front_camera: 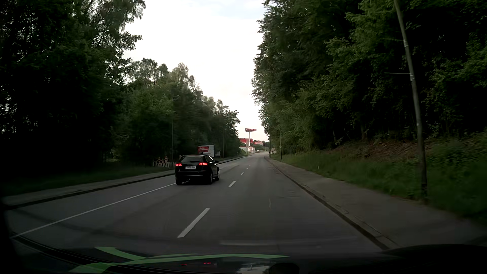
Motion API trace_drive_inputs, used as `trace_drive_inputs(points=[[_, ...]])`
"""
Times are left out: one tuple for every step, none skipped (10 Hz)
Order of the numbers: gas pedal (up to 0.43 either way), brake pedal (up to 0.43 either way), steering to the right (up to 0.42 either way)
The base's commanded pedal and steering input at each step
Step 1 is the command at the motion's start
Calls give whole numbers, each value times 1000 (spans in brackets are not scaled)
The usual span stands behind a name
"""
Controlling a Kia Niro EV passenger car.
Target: Follow the waypoints while adhering to traffic rules and regulations
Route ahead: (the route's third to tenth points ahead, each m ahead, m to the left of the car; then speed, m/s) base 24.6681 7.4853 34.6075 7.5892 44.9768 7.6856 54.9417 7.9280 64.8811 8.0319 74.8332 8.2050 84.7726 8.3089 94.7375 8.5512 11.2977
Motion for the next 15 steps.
trace_drive_inputs(points=[[169,0,-10],[169,0,-9],[169,0,-9],[169,0,-9],[169,0,-8],[169,0,-8],[169,0,-7],[169,0,-3],[169,0,-2],[169,0,-1],[177,0,-1],[177,0,-2],[177,0,-2],[189,0,-1],[189,0,-1]])
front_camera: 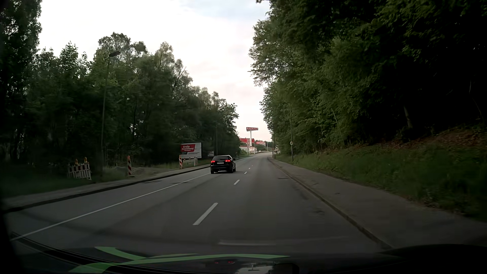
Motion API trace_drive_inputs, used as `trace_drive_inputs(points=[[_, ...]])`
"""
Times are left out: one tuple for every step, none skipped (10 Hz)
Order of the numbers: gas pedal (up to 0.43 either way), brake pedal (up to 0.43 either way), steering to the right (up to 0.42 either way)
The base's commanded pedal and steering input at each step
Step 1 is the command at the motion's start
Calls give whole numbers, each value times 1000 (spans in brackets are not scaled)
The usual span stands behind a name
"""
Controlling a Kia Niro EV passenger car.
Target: Follow the waypoints while adhering to traffic rules and regulations
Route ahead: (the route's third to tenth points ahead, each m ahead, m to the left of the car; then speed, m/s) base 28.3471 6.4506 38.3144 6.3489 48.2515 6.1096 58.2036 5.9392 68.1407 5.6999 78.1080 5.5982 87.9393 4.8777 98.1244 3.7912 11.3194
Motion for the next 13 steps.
trace_drive_inputs(points=[[189,0,-2],[189,0,-2],[189,0,-2],[189,0,-1],[189,0,-1],[189,0,-1],[189,0,-2],[189,0,-1],[189,0,-1],[189,0,-1],[189,0,-2],[189,0,-1],[189,0,-2]])
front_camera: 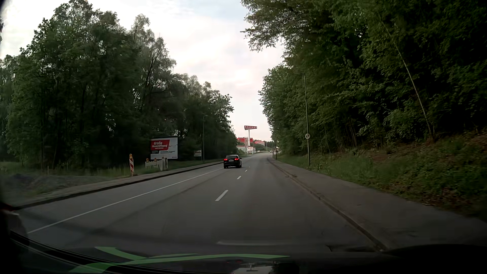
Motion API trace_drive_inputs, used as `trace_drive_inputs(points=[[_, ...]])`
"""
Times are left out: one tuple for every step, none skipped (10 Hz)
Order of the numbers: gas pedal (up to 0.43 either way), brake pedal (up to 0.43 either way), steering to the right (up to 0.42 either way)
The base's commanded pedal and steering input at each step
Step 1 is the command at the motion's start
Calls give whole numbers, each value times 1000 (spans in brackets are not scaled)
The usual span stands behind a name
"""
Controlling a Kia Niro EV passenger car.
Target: Follow the waypoints while adhering to traffic rules and regulations
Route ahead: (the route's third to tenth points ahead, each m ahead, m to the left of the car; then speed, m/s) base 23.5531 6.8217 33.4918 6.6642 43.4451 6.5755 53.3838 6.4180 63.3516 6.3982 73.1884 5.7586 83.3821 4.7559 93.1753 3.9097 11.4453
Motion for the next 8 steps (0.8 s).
trace_drive_inputs(points=[[189,0,-3],[189,0,-4],[189,0,-4],[197,0,-4],[197,0,-4],[197,0,-4],[197,0,-4],[197,0,-4]])
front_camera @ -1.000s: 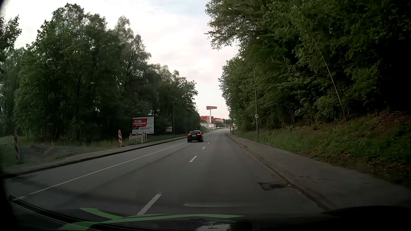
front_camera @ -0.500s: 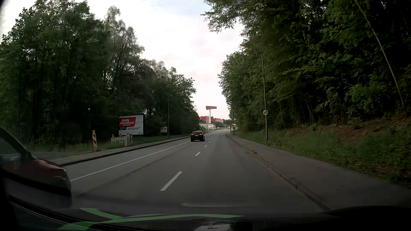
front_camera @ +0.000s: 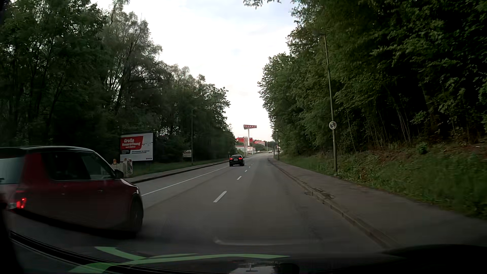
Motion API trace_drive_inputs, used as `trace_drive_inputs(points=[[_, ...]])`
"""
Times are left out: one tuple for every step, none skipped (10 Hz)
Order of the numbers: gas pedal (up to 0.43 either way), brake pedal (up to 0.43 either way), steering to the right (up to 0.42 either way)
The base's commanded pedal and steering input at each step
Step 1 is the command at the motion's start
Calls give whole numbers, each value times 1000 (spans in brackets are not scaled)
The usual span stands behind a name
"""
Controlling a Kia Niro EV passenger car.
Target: Follow the waypoints while adhering to traffic rules and regulations
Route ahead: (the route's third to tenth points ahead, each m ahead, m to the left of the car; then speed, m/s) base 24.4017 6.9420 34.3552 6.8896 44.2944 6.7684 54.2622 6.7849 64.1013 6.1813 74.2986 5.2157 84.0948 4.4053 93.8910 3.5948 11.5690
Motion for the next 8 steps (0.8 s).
trace_drive_inputs(points=[[197,0,-4],[197,0,-4],[197,0,-4],[197,0,-3],[197,0,-3],[197,0,-3],[197,0,-3],[197,0,-3]])
